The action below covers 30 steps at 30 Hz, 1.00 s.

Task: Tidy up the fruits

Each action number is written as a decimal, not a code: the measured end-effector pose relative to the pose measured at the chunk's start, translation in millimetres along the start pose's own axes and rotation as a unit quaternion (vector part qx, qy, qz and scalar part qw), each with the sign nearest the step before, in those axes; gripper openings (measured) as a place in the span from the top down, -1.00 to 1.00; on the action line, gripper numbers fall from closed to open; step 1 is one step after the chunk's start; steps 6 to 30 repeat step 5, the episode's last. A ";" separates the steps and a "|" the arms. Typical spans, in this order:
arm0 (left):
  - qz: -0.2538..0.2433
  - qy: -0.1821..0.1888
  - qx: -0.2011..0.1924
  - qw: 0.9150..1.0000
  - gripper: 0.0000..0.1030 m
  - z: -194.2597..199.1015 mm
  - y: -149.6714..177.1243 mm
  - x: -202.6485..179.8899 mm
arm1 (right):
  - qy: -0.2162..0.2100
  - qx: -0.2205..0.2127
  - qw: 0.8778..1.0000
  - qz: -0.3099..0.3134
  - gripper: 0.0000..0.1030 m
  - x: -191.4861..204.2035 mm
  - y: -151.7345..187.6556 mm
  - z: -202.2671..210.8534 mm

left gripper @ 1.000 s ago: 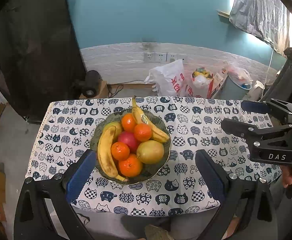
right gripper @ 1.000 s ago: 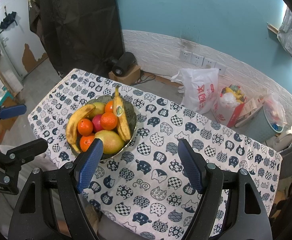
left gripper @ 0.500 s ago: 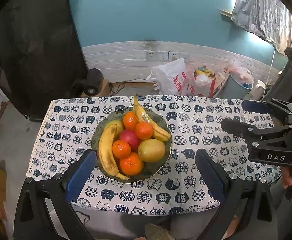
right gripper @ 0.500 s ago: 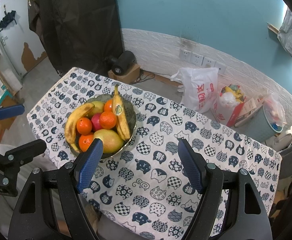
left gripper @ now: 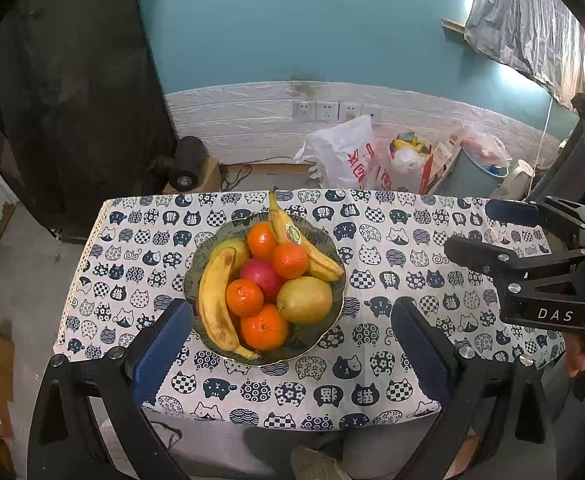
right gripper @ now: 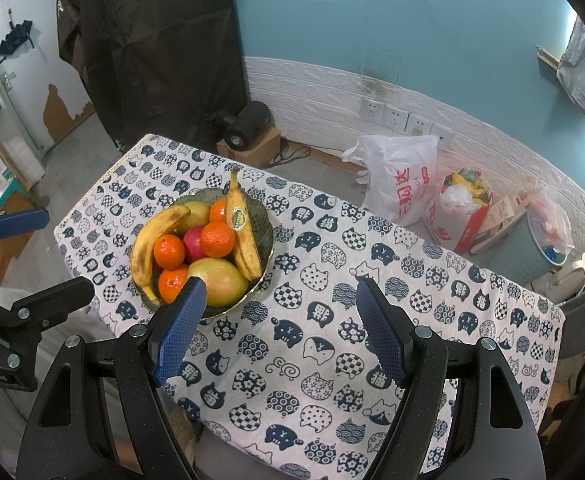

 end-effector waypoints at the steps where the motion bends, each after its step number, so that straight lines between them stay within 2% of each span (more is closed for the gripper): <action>1: 0.000 0.000 0.000 1.000 -0.95 0.2 -0.1 -0.6 | 0.000 0.000 1.000 0.000 -0.48 0.1 0.0 0.1; 30: -0.003 -0.001 0.000 1.000 -0.95 -0.9 0.8 -0.6 | 0.000 0.000 1.000 0.000 -0.48 0.3 0.1 0.2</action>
Point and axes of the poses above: each gripper's, at about its wrist camera, not at the fingertips, and z roughly against the way its jaws point, x to its left, y to its underside, the point moved 7 cm from there along -z, roughly the way its jaws point, and after that the axes turned 2 degrees about y, right-handed, at the moved point
